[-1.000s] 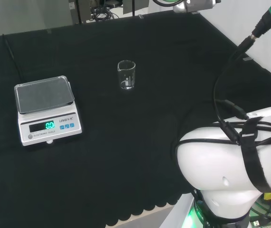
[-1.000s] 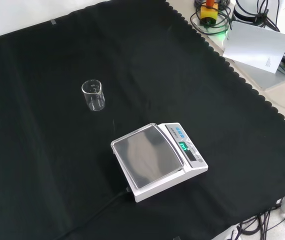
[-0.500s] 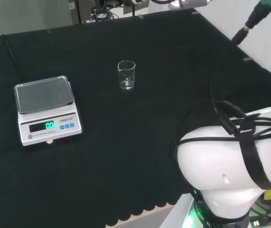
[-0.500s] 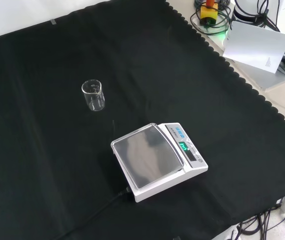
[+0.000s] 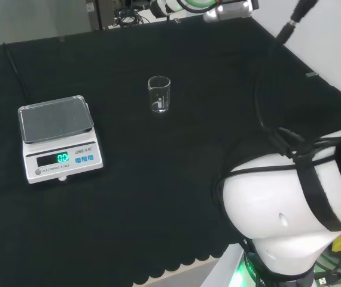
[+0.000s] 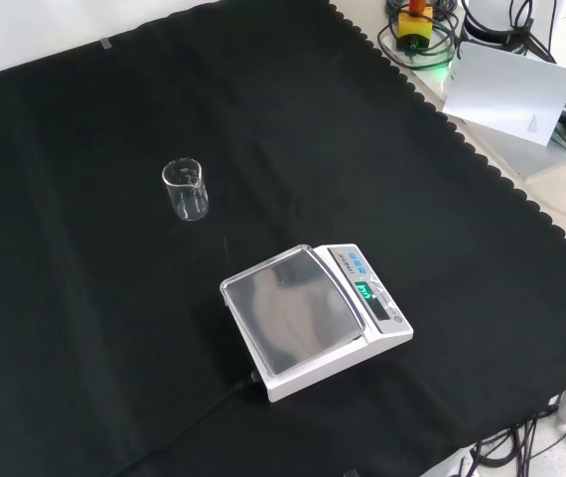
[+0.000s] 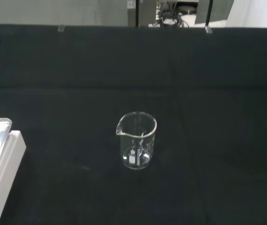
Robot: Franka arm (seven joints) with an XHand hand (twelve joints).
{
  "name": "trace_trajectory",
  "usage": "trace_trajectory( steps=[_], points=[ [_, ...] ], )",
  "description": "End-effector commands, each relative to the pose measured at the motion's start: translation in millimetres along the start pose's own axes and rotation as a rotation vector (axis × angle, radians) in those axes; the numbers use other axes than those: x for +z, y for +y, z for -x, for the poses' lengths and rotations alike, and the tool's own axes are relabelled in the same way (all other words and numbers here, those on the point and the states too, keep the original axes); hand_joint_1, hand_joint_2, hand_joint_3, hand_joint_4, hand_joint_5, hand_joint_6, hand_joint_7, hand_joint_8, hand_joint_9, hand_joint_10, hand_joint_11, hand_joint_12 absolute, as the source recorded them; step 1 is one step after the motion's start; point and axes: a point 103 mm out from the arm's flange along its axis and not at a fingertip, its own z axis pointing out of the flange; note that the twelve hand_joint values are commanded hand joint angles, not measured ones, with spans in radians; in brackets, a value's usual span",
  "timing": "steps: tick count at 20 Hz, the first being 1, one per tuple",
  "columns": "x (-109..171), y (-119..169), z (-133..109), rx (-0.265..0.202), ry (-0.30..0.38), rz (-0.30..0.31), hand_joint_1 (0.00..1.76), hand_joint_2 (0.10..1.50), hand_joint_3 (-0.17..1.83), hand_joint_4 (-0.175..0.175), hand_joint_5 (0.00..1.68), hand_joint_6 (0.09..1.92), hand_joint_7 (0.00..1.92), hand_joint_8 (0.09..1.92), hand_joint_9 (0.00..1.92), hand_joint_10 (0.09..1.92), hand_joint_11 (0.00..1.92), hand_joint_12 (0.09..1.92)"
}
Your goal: Pick up the beaker.
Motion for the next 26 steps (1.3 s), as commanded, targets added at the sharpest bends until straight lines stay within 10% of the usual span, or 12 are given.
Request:
trace_trajectory(
  steps=[1,7,26],
  points=[
    [83.2,77.3,10.0,0.013,0.077,-0.010,0.55,0.67,0.34,-0.013,0.14,0.09,0.05,0.71,0.17,0.79,0.00,1.40],
    [129.4,125.0,21.6,0.030,0.136,0.043,0.55,0.68,0.33,-0.012,0.12,0.09,0.02,0.70,0.15,0.79,0.00,1.36],
    [255.2,222.3,7.3,-0.018,0.174,-0.147,0.53,0.68,0.30,-0.009,0.10,0.09,0.00,0.68,0.12,0.80,0.00,1.30]
  ],
)
